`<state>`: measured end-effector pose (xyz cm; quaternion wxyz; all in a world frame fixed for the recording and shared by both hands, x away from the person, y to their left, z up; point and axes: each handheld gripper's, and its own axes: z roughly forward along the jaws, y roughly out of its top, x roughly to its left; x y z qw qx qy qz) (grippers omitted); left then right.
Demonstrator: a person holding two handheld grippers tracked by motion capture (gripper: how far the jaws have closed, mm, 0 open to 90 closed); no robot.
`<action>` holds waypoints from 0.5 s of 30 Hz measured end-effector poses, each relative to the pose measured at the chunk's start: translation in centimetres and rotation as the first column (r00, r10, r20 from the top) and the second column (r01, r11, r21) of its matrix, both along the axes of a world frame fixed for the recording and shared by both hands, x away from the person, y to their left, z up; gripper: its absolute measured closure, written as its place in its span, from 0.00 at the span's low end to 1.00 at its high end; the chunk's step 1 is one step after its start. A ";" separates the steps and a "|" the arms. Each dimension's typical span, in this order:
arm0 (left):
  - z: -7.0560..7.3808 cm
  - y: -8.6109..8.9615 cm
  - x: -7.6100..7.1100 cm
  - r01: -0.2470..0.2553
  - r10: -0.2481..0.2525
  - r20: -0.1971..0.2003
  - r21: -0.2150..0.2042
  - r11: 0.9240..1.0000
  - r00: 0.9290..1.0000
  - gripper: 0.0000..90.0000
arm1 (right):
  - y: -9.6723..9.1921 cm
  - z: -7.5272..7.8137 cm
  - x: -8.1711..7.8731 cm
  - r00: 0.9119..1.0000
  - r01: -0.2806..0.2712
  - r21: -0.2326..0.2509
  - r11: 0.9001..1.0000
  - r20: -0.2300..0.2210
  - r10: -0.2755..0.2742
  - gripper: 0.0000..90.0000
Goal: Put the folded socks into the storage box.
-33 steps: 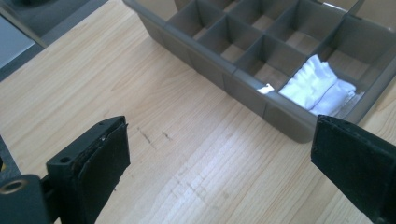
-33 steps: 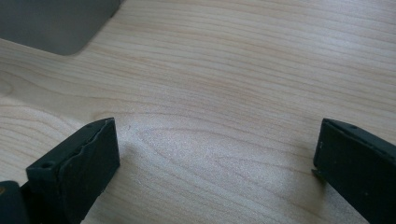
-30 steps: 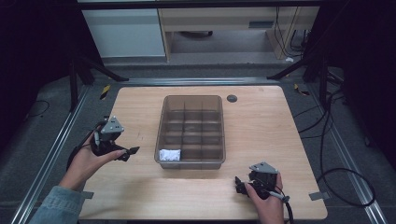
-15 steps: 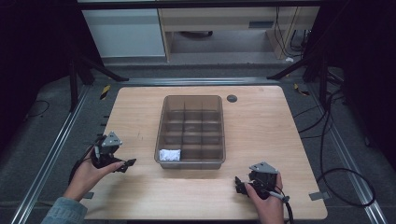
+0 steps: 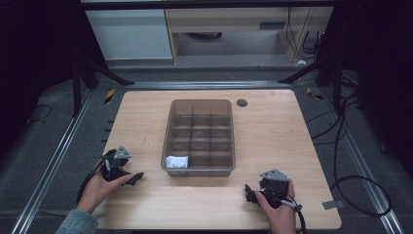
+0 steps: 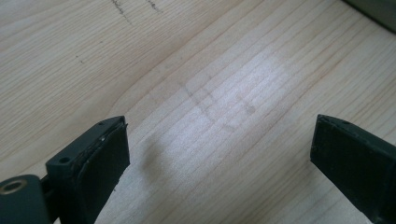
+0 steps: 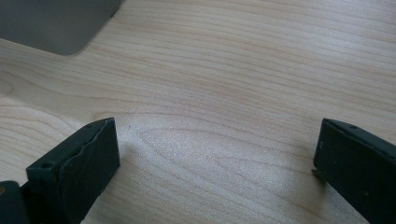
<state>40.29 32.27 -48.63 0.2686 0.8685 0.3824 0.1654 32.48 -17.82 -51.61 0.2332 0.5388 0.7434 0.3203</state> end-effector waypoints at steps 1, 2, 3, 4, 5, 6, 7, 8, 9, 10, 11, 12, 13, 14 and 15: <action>-0.1 -0.1 0.1 0.000 0.000 -0.001 -0.001 1.000 1.000 0.04 | 0.0 0.0 0.0 1.000 0.000 0.000 1.000 0.000 0.000 0.01; -0.2 -0.2 0.1 0.003 -0.003 -0.001 0.003 1.000 1.000 0.04 | 0.0 0.0 0.0 1.000 0.000 0.000 1.000 0.000 0.000 0.01; -0.3 -0.2 0.2 0.003 -0.003 -0.003 0.001 1.000 1.000 0.04 | 0.0 0.0 0.0 1.000 0.001 0.000 1.000 0.000 -0.001 0.01; -0.5 -0.3 0.3 0.003 -0.003 -0.006 0.001 1.000 1.000 0.04 | 0.0 0.0 0.0 1.000 0.001 0.000 1.000 0.000 -0.001 0.01; -0.6 -0.4 0.3 0.003 -0.003 -0.009 0.004 1.000 1.000 0.04 | 0.0 0.0 0.0 1.000 0.000 0.001 1.000 0.000 0.000 0.01; -0.8 -0.4 0.4 0.000 0.000 -0.009 0.003 1.000 1.000 0.04 | 0.0 0.0 0.0 1.000 0.000 0.001 1.000 0.000 0.000 0.01; -0.9 -0.4 0.5 -0.003 0.003 -0.011 -0.008 1.000 1.000 0.03 | 0.0 0.0 0.0 1.000 0.000 0.000 1.000 0.000 0.000 0.01; -0.9 -0.4 0.5 -0.002 0.002 -0.006 -0.013 1.000 1.000 0.03 | 0.0 0.0 0.0 1.000 0.000 0.001 1.000 0.000 0.000 0.01; -0.9 -0.4 0.5 -0.003 0.003 -0.004 -0.013 1.000 1.000 0.03 | 0.0 0.0 0.0 1.000 0.000 0.001 1.000 0.000 0.000 0.01; -1.0 -0.5 0.5 -0.003 0.003 -0.002 -0.017 1.000 1.000 0.03 | 0.0 0.0 0.0 1.000 0.000 0.001 1.000 0.000 0.000 0.01; -1.0 -0.5 0.5 -0.001 0.001 0.000 -0.021 1.000 1.000 0.03 | 0.0 0.0 0.0 1.000 0.000 0.001 1.000 0.000 0.000 0.01; -1.0 -0.6 0.6 0.003 -0.003 -0.001 -0.025 1.000 1.000 0.03 | 0.0 0.0 0.0 1.000 0.000 0.000 1.000 0.000 0.000 0.01; -1.1 -0.6 0.6 0.005 -0.005 -0.003 -0.031 1.000 1.000 0.02 | 0.0 0.0 0.0 1.000 0.000 0.000 1.000 0.000 0.000 0.01; -1.2 -0.7 0.5 0.006 -0.006 -0.005 -0.038 0.999 1.000 0.02 | 0.0 0.0 0.0 1.000 0.000 0.000 1.000 0.000 0.000 0.01; -1.2 -0.7 0.6 0.007 -0.007 -0.005 -0.041 0.999 1.000 0.02 | 0.0 0.0 0.0 1.000 0.000 0.000 1.000 0.000 0.000 0.01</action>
